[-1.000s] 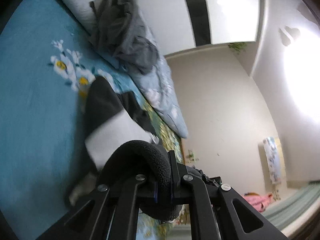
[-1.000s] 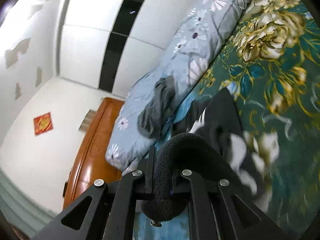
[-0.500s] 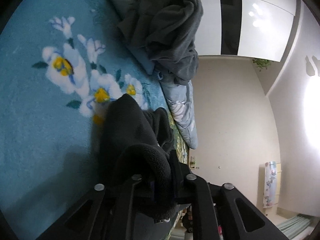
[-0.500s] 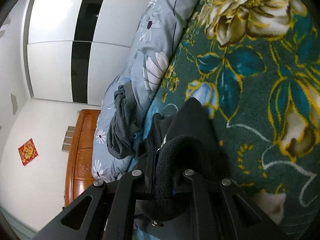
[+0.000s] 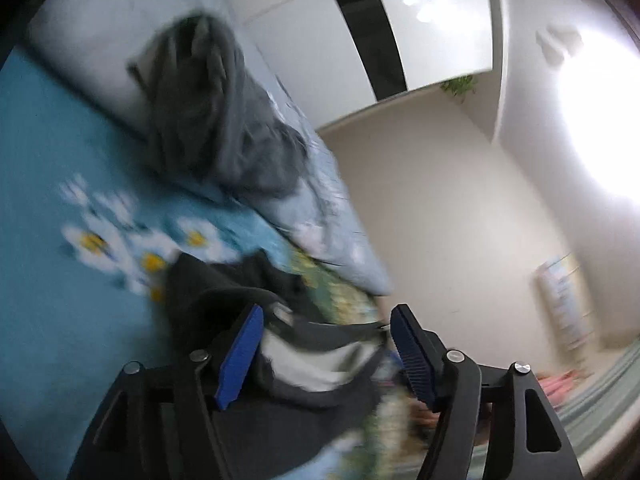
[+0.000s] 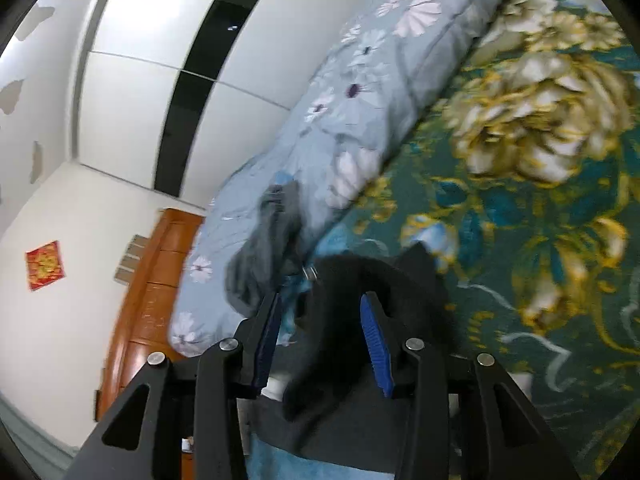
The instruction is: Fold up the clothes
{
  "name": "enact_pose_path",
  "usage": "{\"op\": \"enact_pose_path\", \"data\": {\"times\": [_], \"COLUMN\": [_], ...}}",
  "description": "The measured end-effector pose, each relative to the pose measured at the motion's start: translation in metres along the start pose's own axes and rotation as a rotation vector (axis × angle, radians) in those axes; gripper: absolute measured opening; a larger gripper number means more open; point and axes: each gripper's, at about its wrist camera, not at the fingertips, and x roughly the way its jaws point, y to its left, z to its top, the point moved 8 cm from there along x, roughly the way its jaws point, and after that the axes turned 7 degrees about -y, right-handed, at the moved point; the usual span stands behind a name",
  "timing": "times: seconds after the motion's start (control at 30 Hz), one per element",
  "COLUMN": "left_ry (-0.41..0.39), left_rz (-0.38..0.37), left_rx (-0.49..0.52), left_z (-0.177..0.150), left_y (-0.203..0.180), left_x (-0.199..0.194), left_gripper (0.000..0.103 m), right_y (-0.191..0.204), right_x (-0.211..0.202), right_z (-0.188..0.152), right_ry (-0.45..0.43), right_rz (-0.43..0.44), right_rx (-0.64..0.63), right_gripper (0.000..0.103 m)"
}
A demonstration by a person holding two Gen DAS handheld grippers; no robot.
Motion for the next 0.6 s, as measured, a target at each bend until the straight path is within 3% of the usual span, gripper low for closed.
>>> {"op": "enact_pose_path", "data": {"times": [0.17, 0.23, 0.37, 0.6], "left_ry": [0.074, 0.113, 0.157, 0.153], "left_rz": [0.224, 0.279, 0.294, 0.304], "left_rx": [0.223, 0.234, 0.185, 0.227], "left_z": [-0.022, -0.03, -0.037, -0.024], "left_y": [0.027, 0.045, 0.069, 0.068], "left_x": [0.003, 0.009, 0.03, 0.055], "left_gripper": [0.071, 0.071, 0.071, 0.069], "right_y": [-0.035, -0.041, -0.041, -0.041], "right_x": [0.006, 0.016, 0.041, 0.08], "right_z": [-0.015, -0.02, -0.023, -0.018], "right_ry": [0.04, 0.057, 0.084, 0.122], "right_rz": [-0.092, -0.11, -0.125, -0.146], "right_rx": [0.01, 0.006, -0.017, -0.052], "right_gripper": [0.042, 0.042, 0.042, 0.042]}}
